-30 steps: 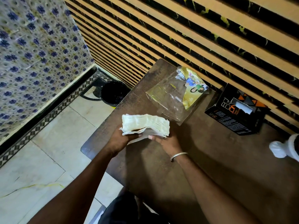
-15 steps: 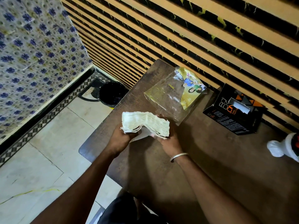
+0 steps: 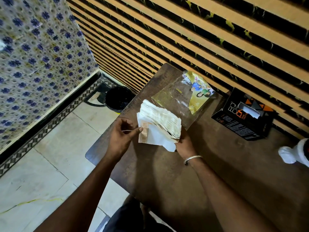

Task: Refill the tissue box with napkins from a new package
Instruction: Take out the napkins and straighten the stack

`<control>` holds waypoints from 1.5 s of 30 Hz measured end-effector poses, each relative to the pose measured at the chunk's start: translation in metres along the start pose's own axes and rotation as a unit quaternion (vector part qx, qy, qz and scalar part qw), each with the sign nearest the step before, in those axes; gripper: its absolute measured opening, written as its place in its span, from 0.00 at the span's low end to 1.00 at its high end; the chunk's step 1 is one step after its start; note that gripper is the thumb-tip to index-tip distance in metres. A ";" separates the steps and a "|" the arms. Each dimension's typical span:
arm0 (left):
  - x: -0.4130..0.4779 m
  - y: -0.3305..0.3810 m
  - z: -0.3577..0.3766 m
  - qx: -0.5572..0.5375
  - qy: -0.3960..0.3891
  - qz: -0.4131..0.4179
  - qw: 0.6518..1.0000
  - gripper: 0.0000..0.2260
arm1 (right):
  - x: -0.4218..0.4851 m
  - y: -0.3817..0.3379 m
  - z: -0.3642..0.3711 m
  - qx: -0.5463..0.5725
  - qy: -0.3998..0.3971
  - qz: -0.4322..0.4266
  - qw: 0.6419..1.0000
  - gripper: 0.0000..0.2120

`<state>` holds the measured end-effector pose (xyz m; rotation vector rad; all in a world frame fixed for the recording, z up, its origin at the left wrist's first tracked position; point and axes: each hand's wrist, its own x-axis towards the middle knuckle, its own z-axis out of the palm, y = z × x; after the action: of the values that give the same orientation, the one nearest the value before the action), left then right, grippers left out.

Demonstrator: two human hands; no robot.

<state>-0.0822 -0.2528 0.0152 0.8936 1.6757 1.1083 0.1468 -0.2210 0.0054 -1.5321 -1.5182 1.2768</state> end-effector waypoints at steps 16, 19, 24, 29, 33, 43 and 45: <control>-0.012 0.021 0.017 0.121 0.084 0.148 0.978 0.20 | -0.001 0.008 0.001 -0.023 -0.014 0.004 1.000 0.21; -0.012 0.020 0.016 0.120 0.063 0.146 0.980 0.16 | -0.004 0.003 0.001 -0.047 -0.010 -0.011 0.999 0.20; -0.011 0.018 0.013 0.084 0.019 0.094 0.992 0.14 | -0.002 -0.007 0.000 -0.045 -0.015 0.023 0.999 0.20; -0.008 0.022 0.011 0.035 -0.012 0.075 0.996 0.11 | -0.001 0.008 -0.003 -0.041 -0.060 0.076 0.994 0.25; -0.005 0.030 0.010 0.033 -0.046 0.116 0.992 0.12 | -0.003 0.001 -0.002 -0.036 -0.050 0.076 0.995 0.26; 0.010 0.036 -0.004 0.011 -0.151 0.118 0.981 0.04 | 0.000 -0.008 -0.002 -0.006 -0.033 0.037 0.999 0.21; 0.013 0.037 -0.005 -0.003 -0.148 0.102 0.984 0.06 | -0.001 -0.006 -0.004 -0.012 -0.047 0.049 0.998 0.24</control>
<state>-0.0883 -0.2304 0.0470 1.1846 1.3586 1.0549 0.1481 -0.2204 0.0121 -1.5991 -1.5389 1.4074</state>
